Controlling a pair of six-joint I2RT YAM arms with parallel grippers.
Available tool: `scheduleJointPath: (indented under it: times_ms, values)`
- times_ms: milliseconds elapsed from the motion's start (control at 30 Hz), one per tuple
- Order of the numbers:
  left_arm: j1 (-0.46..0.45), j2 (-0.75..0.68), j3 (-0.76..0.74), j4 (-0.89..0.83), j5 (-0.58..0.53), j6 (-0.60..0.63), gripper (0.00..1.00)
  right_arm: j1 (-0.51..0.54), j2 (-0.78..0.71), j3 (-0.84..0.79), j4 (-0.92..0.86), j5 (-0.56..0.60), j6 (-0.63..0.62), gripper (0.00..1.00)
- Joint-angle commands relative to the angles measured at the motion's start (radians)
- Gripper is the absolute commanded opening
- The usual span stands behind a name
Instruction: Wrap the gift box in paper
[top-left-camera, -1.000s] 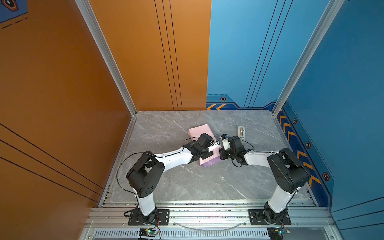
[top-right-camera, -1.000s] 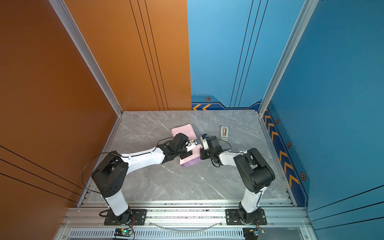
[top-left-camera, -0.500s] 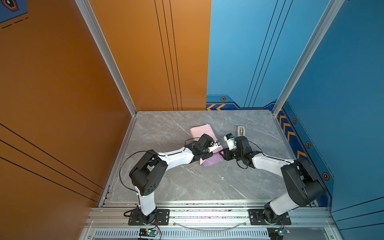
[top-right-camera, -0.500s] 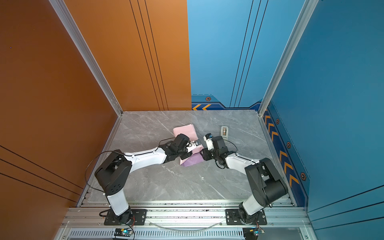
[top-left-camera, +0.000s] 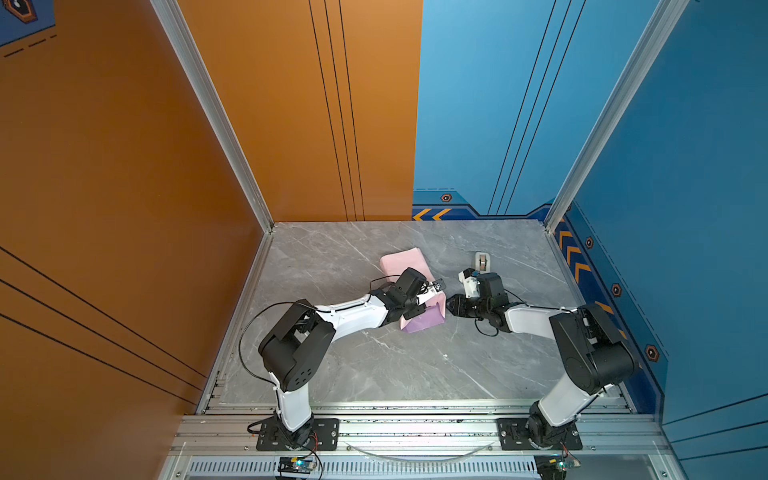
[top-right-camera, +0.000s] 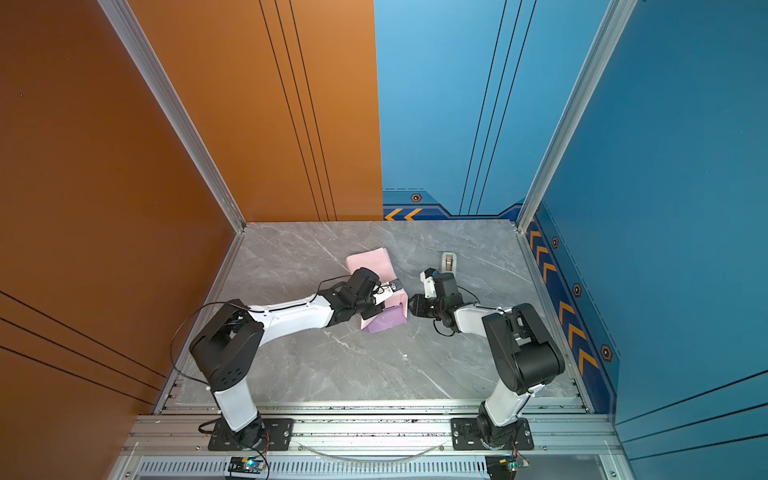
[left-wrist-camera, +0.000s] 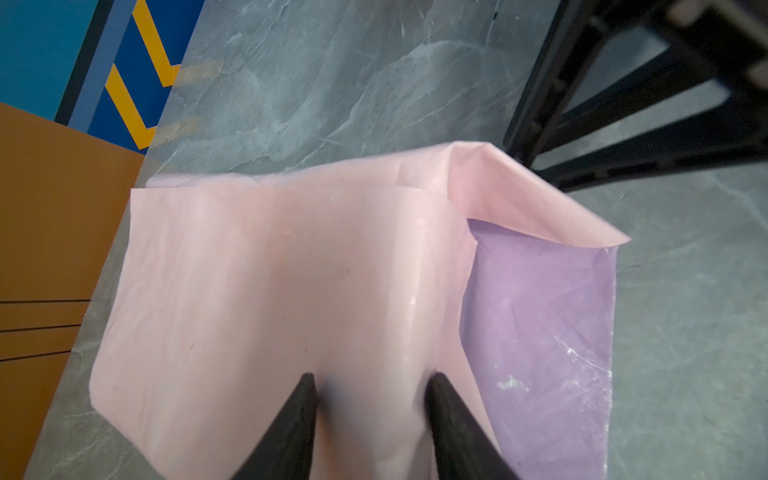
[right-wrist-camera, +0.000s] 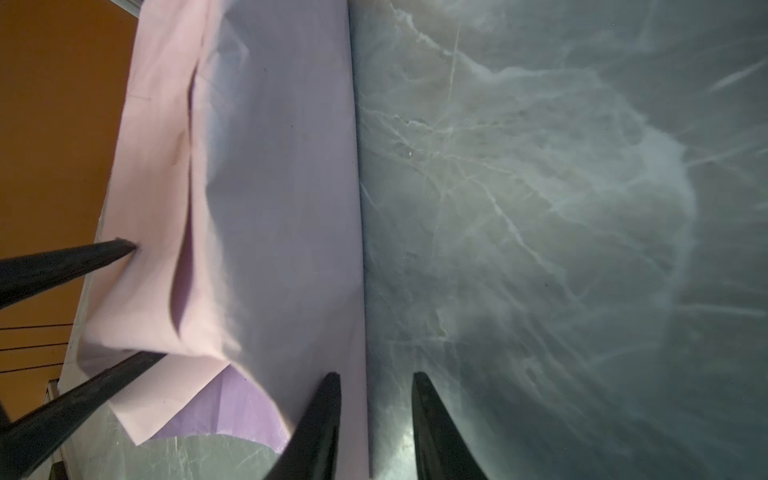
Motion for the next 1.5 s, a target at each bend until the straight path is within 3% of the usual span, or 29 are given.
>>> scheduleJointPath:
  times_ms: [0,533,800,1133,1467]
  values:
    - [-0.005,0.014,-0.012,-0.013,-0.015,-0.001,0.45,0.018,0.018,0.018,0.044,0.017,0.019,0.3]
    - [-0.008,0.025,-0.011,-0.001,-0.004,-0.011,0.45,0.095,0.052,0.013,0.113,0.043,0.054,0.21]
    - [-0.007,0.025,-0.011,0.006,-0.003,-0.017,0.45,0.118,0.06,-0.007,0.121,0.055,0.11,0.29]
    - [-0.008,0.023,-0.015,0.01,0.002,-0.027,0.45,0.145,0.104,-0.023,0.224,0.061,0.21,0.14]
    - [-0.01,0.021,-0.019,0.018,0.004,-0.036,0.45,0.178,0.131,-0.016,0.184,0.139,0.247,0.2]
